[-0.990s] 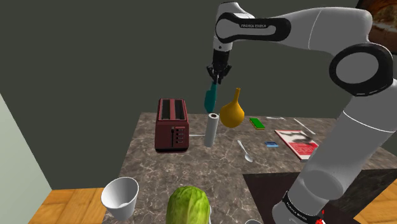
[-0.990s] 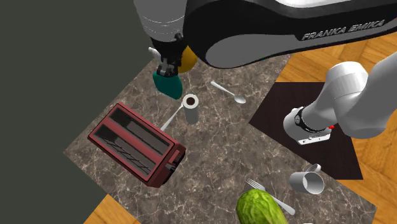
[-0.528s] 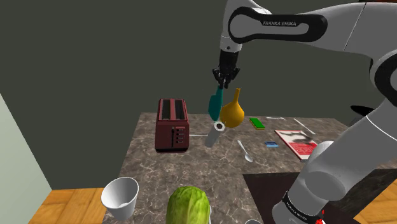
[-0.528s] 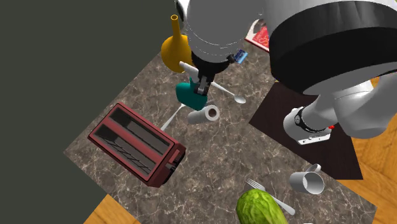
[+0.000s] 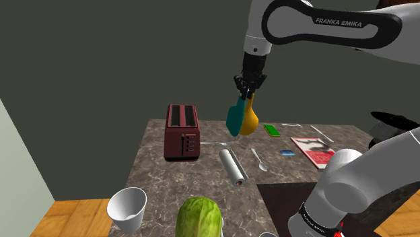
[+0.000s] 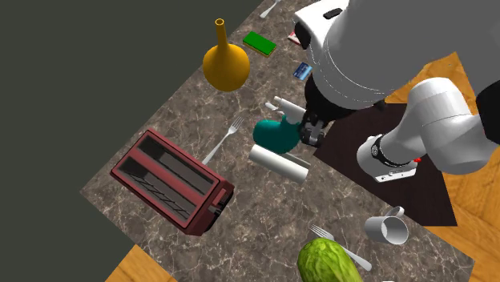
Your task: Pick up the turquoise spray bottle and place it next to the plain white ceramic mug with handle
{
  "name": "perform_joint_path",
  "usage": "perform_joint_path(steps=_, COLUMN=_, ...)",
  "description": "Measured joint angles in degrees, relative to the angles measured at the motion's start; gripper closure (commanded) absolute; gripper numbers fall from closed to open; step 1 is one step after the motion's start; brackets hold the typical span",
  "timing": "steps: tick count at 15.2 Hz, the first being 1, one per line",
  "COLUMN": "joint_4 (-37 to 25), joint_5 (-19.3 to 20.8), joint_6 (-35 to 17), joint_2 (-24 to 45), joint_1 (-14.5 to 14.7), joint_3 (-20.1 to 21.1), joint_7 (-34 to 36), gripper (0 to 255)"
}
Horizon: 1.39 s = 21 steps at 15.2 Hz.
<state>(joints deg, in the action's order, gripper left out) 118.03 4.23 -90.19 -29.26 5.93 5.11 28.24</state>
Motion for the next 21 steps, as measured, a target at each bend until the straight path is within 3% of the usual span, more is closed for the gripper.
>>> perform_joint_path(steps=11, joint_4=4.5, joint_5=-6.2, joint_6=10.4, joint_2=-14.4, joint_1=4.1, joint_3=7.6, joint_7=9.3, gripper=255)
perform_joint_path(steps=21, joint_4=1.3, joint_5=-14.3, joint_6=21.1, joint_2=-22.6, joint_1=7.3, joint_3=15.7, joint_7=19.6, gripper=255)
